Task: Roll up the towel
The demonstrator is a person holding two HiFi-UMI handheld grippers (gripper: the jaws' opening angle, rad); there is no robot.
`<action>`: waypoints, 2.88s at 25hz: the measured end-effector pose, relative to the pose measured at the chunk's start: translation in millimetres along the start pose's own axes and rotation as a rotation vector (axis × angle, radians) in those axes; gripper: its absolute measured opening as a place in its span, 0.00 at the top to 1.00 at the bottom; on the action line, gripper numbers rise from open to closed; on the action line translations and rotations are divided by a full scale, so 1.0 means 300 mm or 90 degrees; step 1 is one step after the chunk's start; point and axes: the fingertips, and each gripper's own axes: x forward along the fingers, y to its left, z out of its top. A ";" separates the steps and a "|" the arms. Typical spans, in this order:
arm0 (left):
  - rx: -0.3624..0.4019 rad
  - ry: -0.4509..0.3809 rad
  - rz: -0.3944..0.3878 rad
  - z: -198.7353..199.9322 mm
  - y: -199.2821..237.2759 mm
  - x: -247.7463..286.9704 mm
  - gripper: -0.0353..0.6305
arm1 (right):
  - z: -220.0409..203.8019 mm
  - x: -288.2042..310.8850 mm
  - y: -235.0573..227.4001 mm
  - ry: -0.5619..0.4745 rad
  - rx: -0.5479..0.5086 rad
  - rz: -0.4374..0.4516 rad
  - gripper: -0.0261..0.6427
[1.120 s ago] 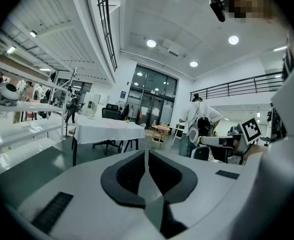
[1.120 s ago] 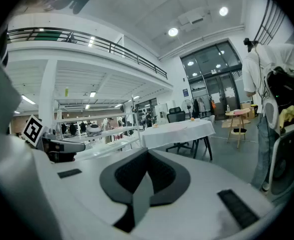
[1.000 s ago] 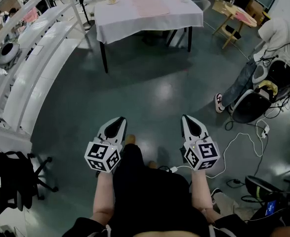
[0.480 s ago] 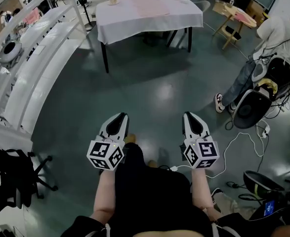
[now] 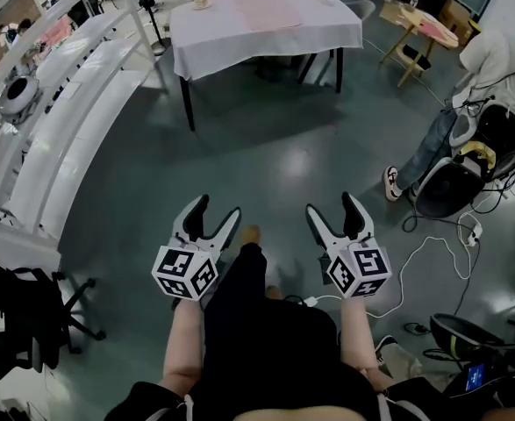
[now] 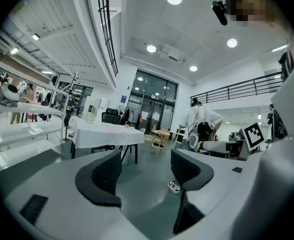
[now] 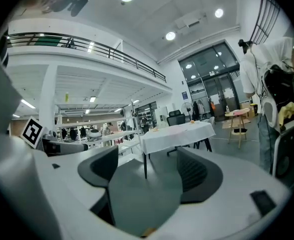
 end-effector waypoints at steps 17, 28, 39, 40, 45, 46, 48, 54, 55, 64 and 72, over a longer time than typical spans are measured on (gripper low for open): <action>-0.003 -0.007 -0.023 0.176 0.313 0.438 0.47 | 0.107 0.536 -0.164 0.050 -0.025 -0.003 0.39; 0.005 -0.003 -0.042 0.294 0.575 0.691 0.47 | 0.181 0.889 -0.190 0.053 -0.031 -0.015 0.39; 0.029 -0.015 -0.074 0.399 0.724 0.913 0.47 | 0.252 1.121 -0.274 0.025 -0.032 -0.054 0.39; 0.020 -0.016 -0.078 0.397 0.732 0.918 0.47 | 0.245 1.133 -0.269 0.028 -0.030 -0.052 0.39; -0.001 -0.006 -0.076 0.358 0.754 0.922 0.47 | 0.185 1.154 -0.240 0.058 -0.023 -0.037 0.39; -0.005 -0.002 -0.075 0.347 0.752 0.921 0.47 | 0.174 1.153 -0.241 0.065 -0.021 -0.036 0.39; -0.013 0.006 -0.070 0.325 0.750 0.919 0.47 | 0.156 1.153 -0.246 0.078 -0.015 -0.035 0.39; -0.025 0.017 -0.035 0.275 0.794 0.944 0.47 | 0.113 1.218 -0.276 0.097 -0.011 -0.013 0.39; -0.025 0.016 -0.027 0.275 0.808 0.957 0.47 | 0.116 1.240 -0.285 0.096 -0.012 -0.006 0.39; 0.000 -0.012 0.010 0.397 0.878 1.216 0.47 | 0.277 1.498 -0.463 0.066 -0.034 0.027 0.39; 0.006 -0.032 0.026 0.509 0.916 1.523 0.47 | 0.375 1.733 -0.713 0.059 -0.034 0.037 0.39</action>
